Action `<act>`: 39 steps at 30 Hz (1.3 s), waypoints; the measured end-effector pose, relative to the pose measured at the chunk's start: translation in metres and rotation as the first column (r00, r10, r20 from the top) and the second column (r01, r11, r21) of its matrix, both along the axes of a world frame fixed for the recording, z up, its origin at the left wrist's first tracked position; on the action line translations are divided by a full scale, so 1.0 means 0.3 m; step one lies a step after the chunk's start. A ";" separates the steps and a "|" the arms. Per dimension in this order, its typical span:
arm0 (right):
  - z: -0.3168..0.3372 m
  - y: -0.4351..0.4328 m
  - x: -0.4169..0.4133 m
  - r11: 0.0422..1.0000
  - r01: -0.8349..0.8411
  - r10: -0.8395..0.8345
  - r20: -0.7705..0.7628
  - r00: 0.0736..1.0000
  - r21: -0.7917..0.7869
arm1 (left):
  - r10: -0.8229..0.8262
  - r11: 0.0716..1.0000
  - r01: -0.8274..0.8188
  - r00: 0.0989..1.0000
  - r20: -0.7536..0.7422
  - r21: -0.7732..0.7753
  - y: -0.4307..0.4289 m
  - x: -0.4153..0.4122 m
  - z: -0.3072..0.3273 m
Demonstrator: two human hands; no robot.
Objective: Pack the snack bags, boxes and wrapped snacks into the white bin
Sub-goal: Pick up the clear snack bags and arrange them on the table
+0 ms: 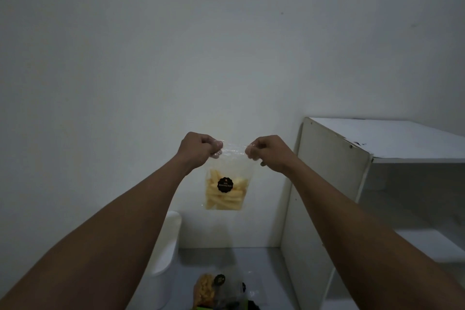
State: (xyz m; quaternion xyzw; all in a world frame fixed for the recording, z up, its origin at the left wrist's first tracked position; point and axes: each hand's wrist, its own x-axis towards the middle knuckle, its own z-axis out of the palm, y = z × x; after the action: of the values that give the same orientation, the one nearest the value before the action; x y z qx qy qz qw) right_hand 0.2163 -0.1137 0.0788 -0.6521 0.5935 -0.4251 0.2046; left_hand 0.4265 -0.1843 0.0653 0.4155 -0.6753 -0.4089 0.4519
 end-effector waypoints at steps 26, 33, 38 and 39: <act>0.002 0.067 -0.080 0.999 0.043 -0.041 0.192 0.981 -0.007 | -0.060 0.998 0.060 0.998 -0.001 -0.022 0.044 -0.026 0.032; 0.012 0.047 -0.042 0.996 0.062 -0.058 0.072 0.996 -0.057 | -0.106 0.993 0.105 0.994 -0.004 -0.062 0.061 -0.064 0.039; 0.020 0.034 -0.046 0.993 0.089 -0.087 0.030 0.996 -0.079 | -0.169 0.984 0.173 0.982 -0.078 0.046 0.060 -0.040 0.045; 0.022 0.035 -0.046 0.994 0.081 -0.078 0.033 0.996 -0.079 | -0.173 0.983 0.178 0.981 -0.084 0.054 0.056 -0.034 0.044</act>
State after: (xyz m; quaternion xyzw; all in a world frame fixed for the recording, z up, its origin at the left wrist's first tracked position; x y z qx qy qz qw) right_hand 0.2026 -0.1032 0.0854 -0.6292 0.5983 -0.4662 0.1699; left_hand 0.4163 -0.1674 0.0784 0.3514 -0.6780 -0.4836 0.4277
